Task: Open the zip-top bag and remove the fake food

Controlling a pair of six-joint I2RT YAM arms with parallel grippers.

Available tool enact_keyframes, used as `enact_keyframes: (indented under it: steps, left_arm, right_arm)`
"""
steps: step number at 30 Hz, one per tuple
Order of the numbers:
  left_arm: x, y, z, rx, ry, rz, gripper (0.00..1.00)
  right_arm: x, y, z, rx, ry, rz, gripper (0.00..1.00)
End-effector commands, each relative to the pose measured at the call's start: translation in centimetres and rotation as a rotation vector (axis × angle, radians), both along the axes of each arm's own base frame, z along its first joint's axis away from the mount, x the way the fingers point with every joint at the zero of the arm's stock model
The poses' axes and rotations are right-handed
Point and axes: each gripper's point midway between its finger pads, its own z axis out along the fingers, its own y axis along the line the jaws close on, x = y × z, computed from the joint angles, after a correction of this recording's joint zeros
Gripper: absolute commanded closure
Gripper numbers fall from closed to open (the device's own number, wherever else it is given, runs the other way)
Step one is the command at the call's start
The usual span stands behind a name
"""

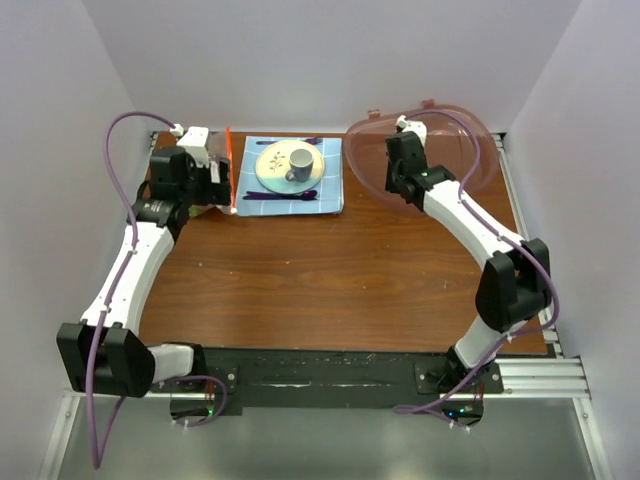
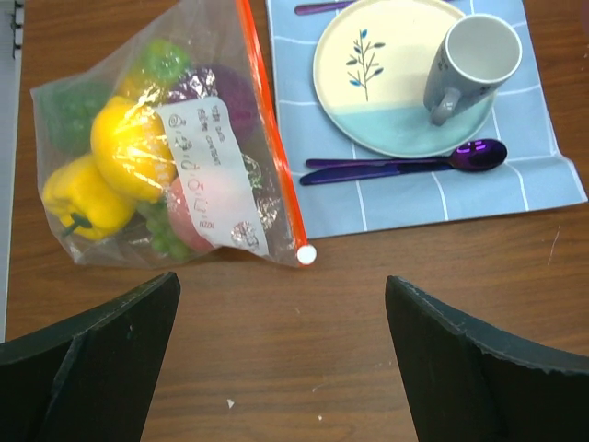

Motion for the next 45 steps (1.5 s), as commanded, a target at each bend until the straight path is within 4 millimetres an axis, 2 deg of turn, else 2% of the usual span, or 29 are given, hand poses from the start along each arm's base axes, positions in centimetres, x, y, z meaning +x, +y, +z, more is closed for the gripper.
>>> enact_keyframes:
  steps: [1,4,8,10,11,12,13,14,15,16,20,26,29,33,35,36,39,41,45]
  left_arm:
    - [2.1,0.2,2.6,-0.013,-0.097,0.021,0.00]
    - [3.1,0.9,1.4,0.014,-0.102,0.052,0.00]
    - [5.1,1.5,-1.1,0.040,-0.090,0.095,0.00]
    - [6.0,1.4,-1.5,0.073,-0.110,0.130,0.01]
    - [6.5,1.2,-2.3,0.095,-0.102,0.138,0.01]
    - [6.9,1.6,-2.2,0.143,-0.130,0.171,0.02]
    - [7.0,0.3,-2.5,0.192,-0.139,0.148,0.02]
    - [7.5,-0.2,-2.9,0.235,-0.155,0.151,0.02]
    - [7.7,0.2,-2.8,0.316,-0.190,0.192,0.02]
    - [7.8,-1.1,-3.1,0.337,-0.200,0.176,0.02]
    - [9.0,-1.7,-5.2,0.362,-0.185,0.196,0.04]
    - [10.5,-0.8,-7.2,0.437,-0.177,0.272,0.04]
    - [10.8,-0.6,-7.8,0.462,-0.176,0.274,0.05]
    - [11.1,-0.5,-9.2,0.489,-0.158,0.267,0.07]
    - [11.2,-0.3,-10.2,0.509,-0.153,0.273,0.11]
    - [11.1,0.0,-10.3,0.532,-0.151,0.281,0.13]
    - [11.1,0.6,-11.3,0.581,-0.142,0.295,0.26]
    - [11.0,0.9,-12.3,0.605,-0.129,0.291,0.36]
    - [10.8,1.4,-13.8,0.651,-0.083,0.254,0.41]
  right_arm:
    - [2.4,-3.3,2.3,0.009,-0.110,-0.135,1.00]
    - [2.8,-5.2,0.0,0.007,-0.061,-0.181,0.99]
    - [2.7,-6.0,-2.6,-0.031,0.002,-0.198,1.00]
    - [2.6,-6.3,-3.8,-0.051,0.028,-0.203,1.00]
    - [2.6,-6.4,-4.0,-0.054,0.032,-0.203,1.00]
    - [2.5,-6.4,-4.5,-0.058,0.042,-0.201,1.00]
    - [2.6,-6.4,-4.8,-0.060,0.046,-0.201,1.00]
    - [2.7,-6.4,-5.2,-0.060,0.050,-0.203,1.00]
    - [2.7,-6.3,-5.4,-0.055,0.054,-0.203,1.00]
    - [2.9,-6.4,-5.6,-0.054,0.056,-0.206,1.00]
    - [3.4,-6.5,-7.1,-0.075,0.090,-0.214,1.00]
    - [4.8,-6.6,-5.8,-0.053,0.068,-0.222,1.00]
    - [5.4,-5.2,-3.7,0.029,0.032,-0.189,1.00]
    - [6.5,-4.4,-0.2,0.082,-0.043,-0.169,1.00]
    - [6.8,-4.1,-0.6,0.082,-0.014,-0.160,1.00]
    - [7.4,-3.9,0.2,0.085,-0.027,-0.159,1.00]
    - [7.6,-4.6,-1.7,0.039,0.021,-0.185,1.00]
    - [7.3,-5.1,-3.8,-0.004,0.067,-0.203,1.00]
    - [5.4,-6.6,-7.9,-0.069,0.166,-0.247,1.00]
